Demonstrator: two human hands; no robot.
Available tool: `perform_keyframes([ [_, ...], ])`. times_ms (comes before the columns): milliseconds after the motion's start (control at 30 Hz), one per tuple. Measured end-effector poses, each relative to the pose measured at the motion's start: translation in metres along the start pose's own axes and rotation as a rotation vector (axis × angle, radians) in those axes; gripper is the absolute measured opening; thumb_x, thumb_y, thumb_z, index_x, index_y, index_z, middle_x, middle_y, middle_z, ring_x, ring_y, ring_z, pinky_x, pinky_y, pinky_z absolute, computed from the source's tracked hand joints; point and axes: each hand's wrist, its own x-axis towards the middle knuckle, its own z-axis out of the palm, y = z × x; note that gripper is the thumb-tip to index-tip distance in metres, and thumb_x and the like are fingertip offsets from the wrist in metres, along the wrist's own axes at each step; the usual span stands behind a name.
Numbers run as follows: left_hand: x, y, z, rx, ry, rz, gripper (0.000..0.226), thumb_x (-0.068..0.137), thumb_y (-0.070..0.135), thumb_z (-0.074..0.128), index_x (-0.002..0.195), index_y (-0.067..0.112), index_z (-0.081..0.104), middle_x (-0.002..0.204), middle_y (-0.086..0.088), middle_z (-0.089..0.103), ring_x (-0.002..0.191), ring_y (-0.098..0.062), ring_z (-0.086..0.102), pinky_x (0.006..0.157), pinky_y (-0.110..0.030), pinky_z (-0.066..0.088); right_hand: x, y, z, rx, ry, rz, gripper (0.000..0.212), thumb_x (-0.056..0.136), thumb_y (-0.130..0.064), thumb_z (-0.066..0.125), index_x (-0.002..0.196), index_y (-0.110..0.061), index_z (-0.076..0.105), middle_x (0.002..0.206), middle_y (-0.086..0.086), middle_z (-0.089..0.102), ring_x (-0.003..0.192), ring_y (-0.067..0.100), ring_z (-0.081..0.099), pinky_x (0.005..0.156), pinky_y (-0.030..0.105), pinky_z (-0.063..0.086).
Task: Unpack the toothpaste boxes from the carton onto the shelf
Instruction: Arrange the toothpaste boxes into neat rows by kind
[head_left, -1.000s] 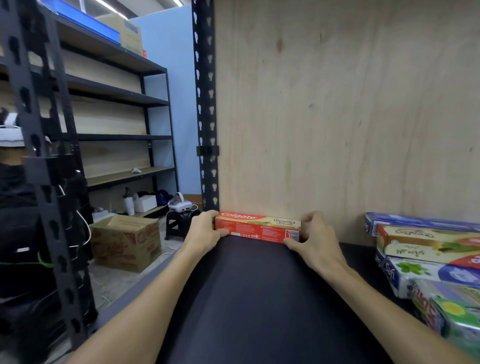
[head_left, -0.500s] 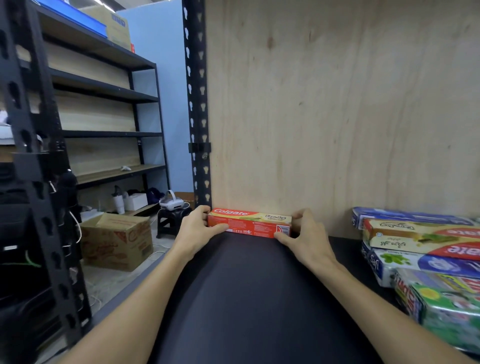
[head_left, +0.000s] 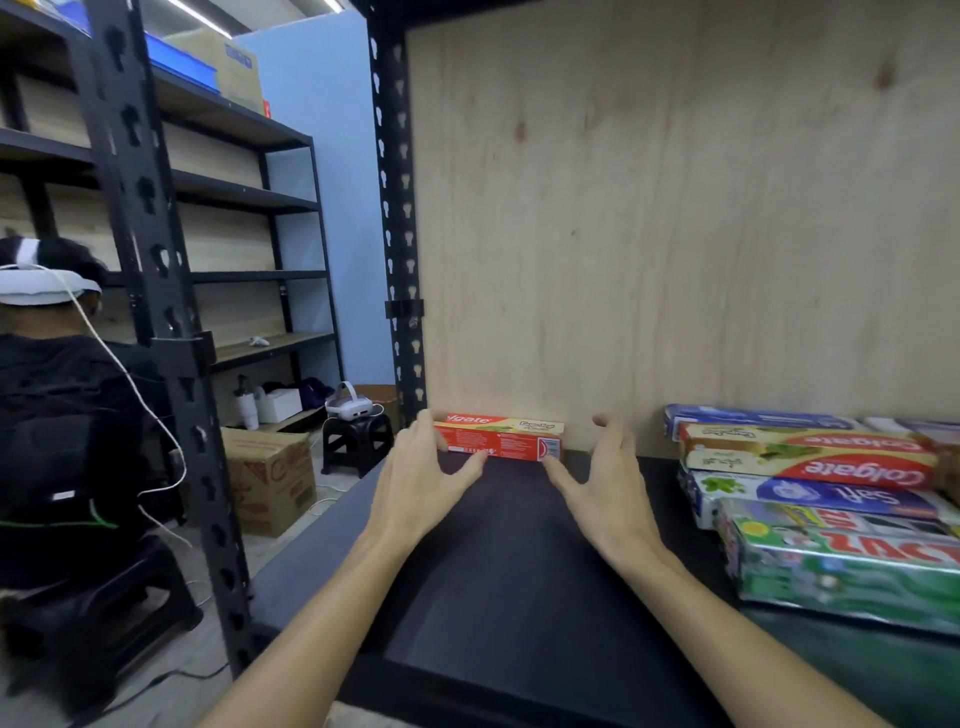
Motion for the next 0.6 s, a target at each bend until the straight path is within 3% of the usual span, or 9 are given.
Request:
perform_keyframes([
  [200,-0.054,0.057,-0.008,-0.134,-0.021,0.037,0.041,0.082,0.057,0.071,0.113,0.037,0.053,0.1,0.018,0.06,0.096,0.0,0.056,0.08,-0.021,0.048,-0.051,-0.011,-0.041,0.029,0.06,0.015,0.072,0.092,-0.039,0.068,0.147,-0.016,0.029,0.14,0.007,0.044,0.126,0.021,0.051,0.103,0.034,0.045],
  [467,-0.092,0.108,-0.004,-0.159,-0.085,0.117,0.047,0.084,0.052,0.072,0.123,0.037,0.051,0.111,0.018,0.057,0.105,-0.001,0.055,0.088,-0.024,0.048,-0.105,-0.024,-0.104,0.088,0.186,-0.088,0.057,0.095,-0.033,0.064,0.143,-0.024,0.034,0.118,-0.006,0.046,0.103,0.011,0.052,0.093,0.034,0.05],
  [600,-0.1,0.138,0.013,-0.205,-0.073,0.105,0.045,0.085,0.049,0.072,0.121,0.027,0.056,0.111,0.013,0.06,0.1,-0.005,0.058,0.09,-0.031,0.051,-0.107,-0.014,-0.14,0.045,0.217,-0.11,0.054,0.097,-0.03,0.062,0.143,-0.02,0.037,0.123,-0.005,0.046,0.111,0.01,0.049,0.096,0.03,0.046],
])
